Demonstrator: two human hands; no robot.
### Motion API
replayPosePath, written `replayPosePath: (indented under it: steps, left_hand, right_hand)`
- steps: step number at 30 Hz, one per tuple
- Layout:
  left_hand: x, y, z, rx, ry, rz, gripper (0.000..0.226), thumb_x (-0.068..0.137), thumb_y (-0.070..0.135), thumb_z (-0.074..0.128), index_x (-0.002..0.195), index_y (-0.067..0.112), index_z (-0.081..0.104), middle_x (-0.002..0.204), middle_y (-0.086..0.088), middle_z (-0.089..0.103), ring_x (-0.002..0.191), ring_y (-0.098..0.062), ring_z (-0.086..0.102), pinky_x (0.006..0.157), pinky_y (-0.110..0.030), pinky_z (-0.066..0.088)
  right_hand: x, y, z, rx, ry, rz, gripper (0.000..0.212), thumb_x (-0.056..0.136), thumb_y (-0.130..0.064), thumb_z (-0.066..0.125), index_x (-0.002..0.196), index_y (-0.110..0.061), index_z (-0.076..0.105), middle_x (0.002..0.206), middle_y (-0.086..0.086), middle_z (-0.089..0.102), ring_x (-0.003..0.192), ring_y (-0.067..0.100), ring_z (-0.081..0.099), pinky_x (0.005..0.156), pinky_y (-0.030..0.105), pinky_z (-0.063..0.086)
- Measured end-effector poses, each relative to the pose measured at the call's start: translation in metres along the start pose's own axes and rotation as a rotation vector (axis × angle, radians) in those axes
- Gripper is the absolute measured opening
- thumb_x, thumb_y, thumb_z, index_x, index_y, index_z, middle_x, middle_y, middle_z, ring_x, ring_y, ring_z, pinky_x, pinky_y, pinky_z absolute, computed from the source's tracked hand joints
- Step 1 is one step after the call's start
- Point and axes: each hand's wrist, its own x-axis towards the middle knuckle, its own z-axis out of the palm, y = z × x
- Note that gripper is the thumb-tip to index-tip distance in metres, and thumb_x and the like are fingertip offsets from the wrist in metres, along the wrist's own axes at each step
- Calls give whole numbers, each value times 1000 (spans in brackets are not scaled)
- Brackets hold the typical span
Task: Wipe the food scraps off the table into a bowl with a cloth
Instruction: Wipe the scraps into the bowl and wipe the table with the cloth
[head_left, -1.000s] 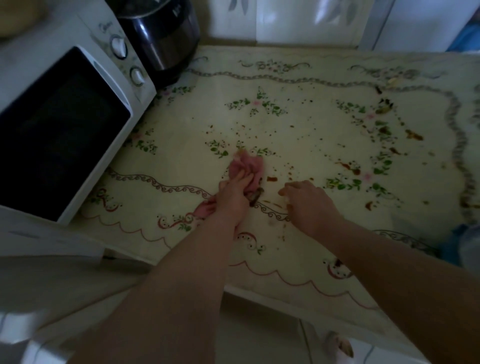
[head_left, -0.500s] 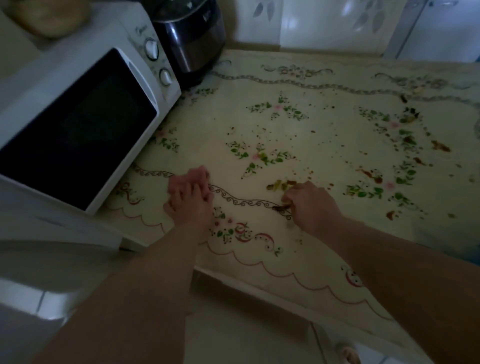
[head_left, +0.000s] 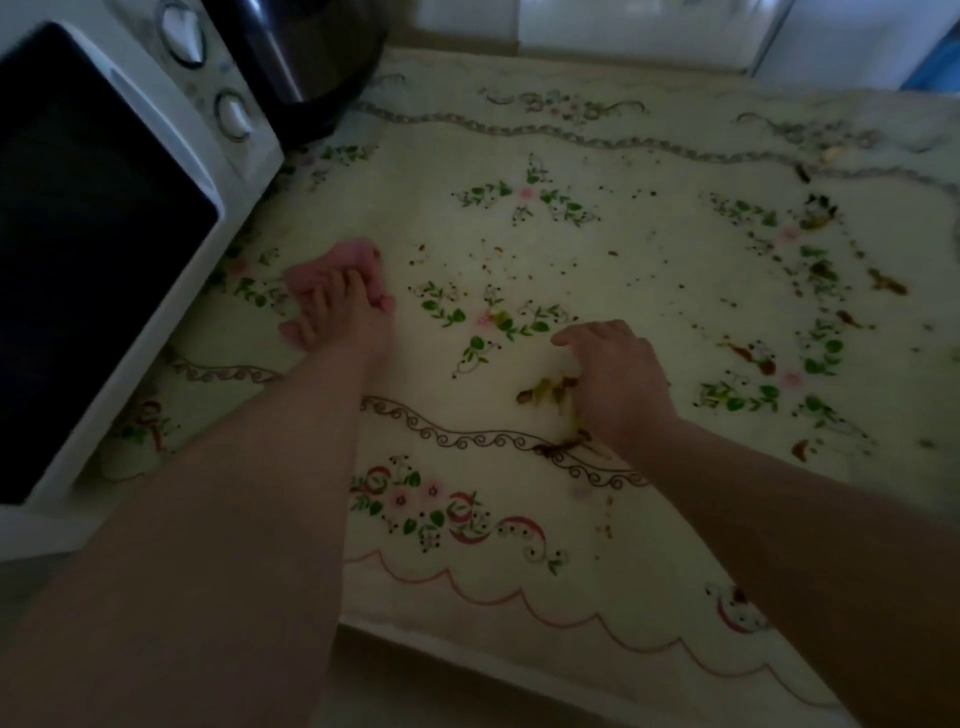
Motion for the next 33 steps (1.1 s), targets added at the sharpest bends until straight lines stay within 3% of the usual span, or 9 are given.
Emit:
replayPosePath:
  steps: [5,15,22,28,33]
  left_hand:
    - [23,39,-6,-19,-27,67,61,101,38,30,155,24,5,163,-4,-1,150,-29,-2,118,-56,0]
    - [4,86,9,11,-116,410,59,101,19,33,155,26,11,163,4,-1,150,-22,-4,122,-42,-1]
    - [-53,108,33,-41,-167,575,53,101,28,39,151,36,23,162,13,10,150,-20,3,121,-44,-3]
    - [-117,129,50,-113,-181,653,56,98,13,42,148,36,33,160,14,19,149,-18,10,120,-45,3]
    - [-162,150,68,-74,-222,706,56,95,19,49,147,33,35,160,12,20,147,-18,14,120,-44,9]
  right_hand:
    - [-1,42,2,-62,45,127,63,79,7,39,134,-21,51,136,2,55,129,23,40,103,40,33]
    - [-8,54,-3,-65,68,177,57,82,3,41,133,-21,52,135,1,53,127,23,40,103,39,34]
    - [-34,70,-15,-119,22,255,49,87,-3,46,131,-23,55,135,2,50,126,23,43,101,40,37]
    - [-63,92,-31,-165,-32,328,47,92,-4,41,134,-21,52,136,3,50,126,23,44,101,42,38]
    - [-87,109,-44,-179,-49,347,49,90,-4,43,135,-21,51,136,5,50,128,25,43,104,43,37]
